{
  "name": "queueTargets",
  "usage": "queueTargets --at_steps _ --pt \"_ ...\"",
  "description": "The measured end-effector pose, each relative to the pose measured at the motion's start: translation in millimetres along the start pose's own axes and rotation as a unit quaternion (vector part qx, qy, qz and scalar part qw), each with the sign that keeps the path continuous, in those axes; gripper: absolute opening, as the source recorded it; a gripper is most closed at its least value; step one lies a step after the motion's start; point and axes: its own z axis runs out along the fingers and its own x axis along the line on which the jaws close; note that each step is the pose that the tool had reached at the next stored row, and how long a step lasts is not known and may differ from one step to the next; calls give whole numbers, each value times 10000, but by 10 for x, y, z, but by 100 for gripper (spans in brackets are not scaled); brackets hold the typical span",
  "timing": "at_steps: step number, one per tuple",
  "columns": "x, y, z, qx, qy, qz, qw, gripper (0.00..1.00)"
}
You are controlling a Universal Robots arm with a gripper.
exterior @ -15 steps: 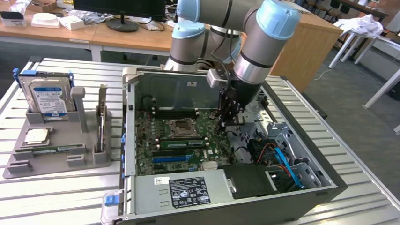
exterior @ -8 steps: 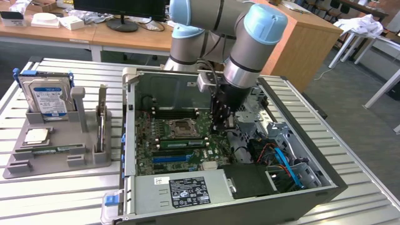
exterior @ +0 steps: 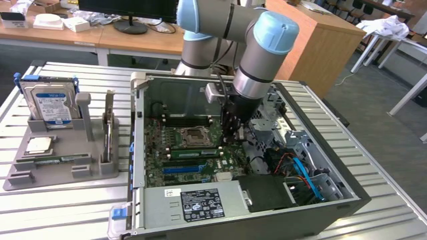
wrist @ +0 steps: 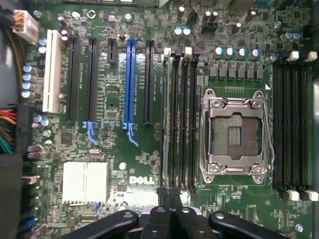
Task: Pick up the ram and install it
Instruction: 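Press down the ram until it locks into place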
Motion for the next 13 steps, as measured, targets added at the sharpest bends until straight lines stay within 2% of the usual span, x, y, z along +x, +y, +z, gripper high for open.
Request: queueTargets --at_steps 3,8,13 --pt "-28 9 56 0 6 0 10000 10" --pt "-26 46 150 0 32 2 10000 10" --pt "-26 46 205 -1 60 3 10000 10"
